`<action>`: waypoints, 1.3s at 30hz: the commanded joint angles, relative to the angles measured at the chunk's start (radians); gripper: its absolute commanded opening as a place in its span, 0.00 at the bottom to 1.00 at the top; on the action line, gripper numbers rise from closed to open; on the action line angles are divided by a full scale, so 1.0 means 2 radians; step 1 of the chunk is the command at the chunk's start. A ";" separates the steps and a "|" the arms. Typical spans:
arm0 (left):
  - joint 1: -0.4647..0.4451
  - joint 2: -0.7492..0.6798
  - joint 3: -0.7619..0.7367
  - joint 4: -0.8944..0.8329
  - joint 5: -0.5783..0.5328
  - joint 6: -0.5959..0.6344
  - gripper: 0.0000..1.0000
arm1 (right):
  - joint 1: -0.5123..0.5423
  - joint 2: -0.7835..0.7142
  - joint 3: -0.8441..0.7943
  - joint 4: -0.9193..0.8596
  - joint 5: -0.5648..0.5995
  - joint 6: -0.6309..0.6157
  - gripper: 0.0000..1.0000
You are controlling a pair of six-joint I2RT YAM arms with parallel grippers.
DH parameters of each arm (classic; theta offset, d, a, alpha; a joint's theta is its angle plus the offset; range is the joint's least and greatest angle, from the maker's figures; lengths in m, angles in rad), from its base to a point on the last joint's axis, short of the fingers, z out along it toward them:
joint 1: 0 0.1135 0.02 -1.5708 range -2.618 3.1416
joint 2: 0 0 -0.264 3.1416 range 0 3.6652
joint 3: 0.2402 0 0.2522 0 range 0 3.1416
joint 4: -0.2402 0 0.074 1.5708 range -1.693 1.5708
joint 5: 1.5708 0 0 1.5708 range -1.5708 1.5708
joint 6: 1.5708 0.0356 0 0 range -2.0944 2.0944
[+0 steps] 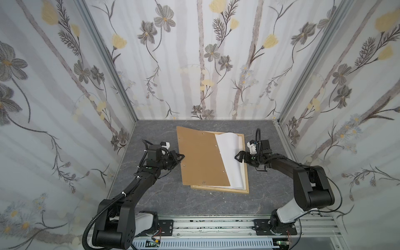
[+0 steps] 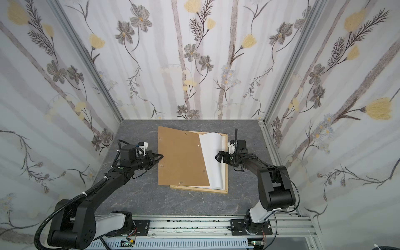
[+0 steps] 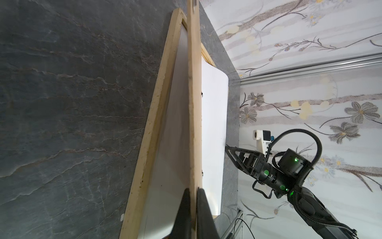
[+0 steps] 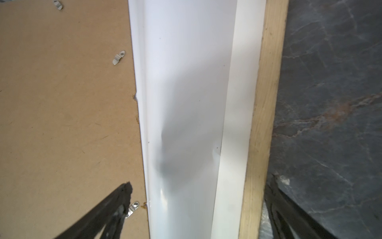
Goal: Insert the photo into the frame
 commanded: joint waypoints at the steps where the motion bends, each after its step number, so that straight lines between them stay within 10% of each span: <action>1: -0.001 0.000 0.005 -0.026 -0.010 0.019 0.00 | 0.006 -0.007 0.012 -0.006 0.043 0.010 1.00; 7: 0.003 -0.007 0.002 -0.034 -0.008 0.026 0.00 | 0.017 -0.033 0.025 -0.023 0.091 0.016 1.00; 27: 0.035 -0.009 -0.018 -0.036 0.018 0.043 0.00 | 0.153 0.074 0.130 0.041 -0.067 0.059 1.00; 39: 0.060 -0.015 -0.021 -0.042 0.035 0.053 0.00 | 0.162 -0.045 0.165 -0.159 0.332 0.051 1.00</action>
